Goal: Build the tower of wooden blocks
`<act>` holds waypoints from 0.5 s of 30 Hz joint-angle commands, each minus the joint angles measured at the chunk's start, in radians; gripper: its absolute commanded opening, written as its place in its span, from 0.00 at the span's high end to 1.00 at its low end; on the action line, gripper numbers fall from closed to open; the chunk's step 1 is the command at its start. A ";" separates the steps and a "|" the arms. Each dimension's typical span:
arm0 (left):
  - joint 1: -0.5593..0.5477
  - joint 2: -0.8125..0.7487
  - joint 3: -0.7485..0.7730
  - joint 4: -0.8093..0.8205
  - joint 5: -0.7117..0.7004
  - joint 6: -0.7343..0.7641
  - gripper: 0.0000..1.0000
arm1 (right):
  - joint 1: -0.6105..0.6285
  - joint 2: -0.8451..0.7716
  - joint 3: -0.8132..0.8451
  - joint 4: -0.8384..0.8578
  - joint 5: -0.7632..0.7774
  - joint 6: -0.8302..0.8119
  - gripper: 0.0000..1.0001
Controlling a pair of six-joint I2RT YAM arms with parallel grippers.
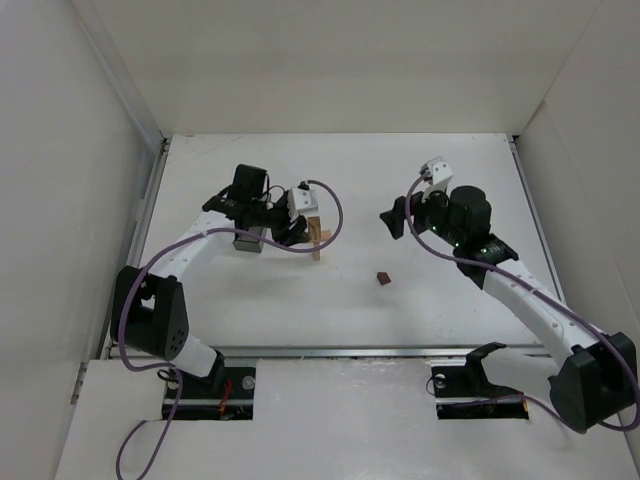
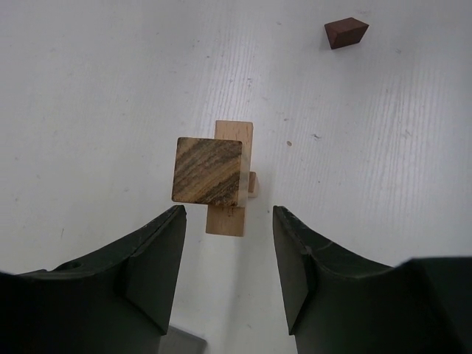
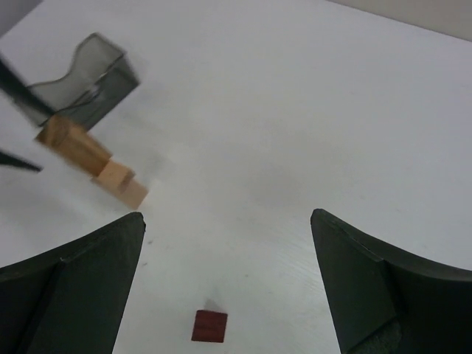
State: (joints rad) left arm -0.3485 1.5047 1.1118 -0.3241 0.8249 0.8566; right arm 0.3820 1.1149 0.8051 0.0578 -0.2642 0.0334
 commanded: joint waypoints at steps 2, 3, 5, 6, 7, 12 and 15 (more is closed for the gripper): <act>0.005 -0.084 0.062 -0.039 0.002 0.021 0.52 | 0.034 -0.041 0.098 -0.029 0.504 0.086 0.00; 0.005 -0.084 0.077 -0.055 -0.010 0.012 0.52 | 0.043 -0.041 0.115 -0.039 0.570 0.086 0.00; 0.015 -0.112 0.091 -0.067 -0.020 -0.002 0.52 | 0.043 -0.020 0.183 -0.058 0.717 0.086 0.00; 0.016 -0.123 0.091 -0.067 -0.036 -0.013 0.52 | 0.043 -0.004 0.212 -0.081 0.744 0.060 0.00; 0.025 -0.135 0.103 -0.076 -0.049 -0.025 0.52 | 0.043 0.014 0.274 -0.096 0.759 0.033 0.00; 0.034 -0.268 0.103 0.011 -0.243 -0.224 0.52 | 0.043 0.192 0.460 -0.147 0.997 0.111 0.00; 0.034 -0.311 0.115 0.057 -0.453 -0.326 0.51 | 0.043 0.279 0.623 -0.309 0.920 0.161 0.00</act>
State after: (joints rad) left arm -0.3183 1.2545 1.1759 -0.3405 0.5659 0.6815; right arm 0.4194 1.3327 1.3109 -0.1177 0.5777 0.1200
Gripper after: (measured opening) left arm 0.488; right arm 0.999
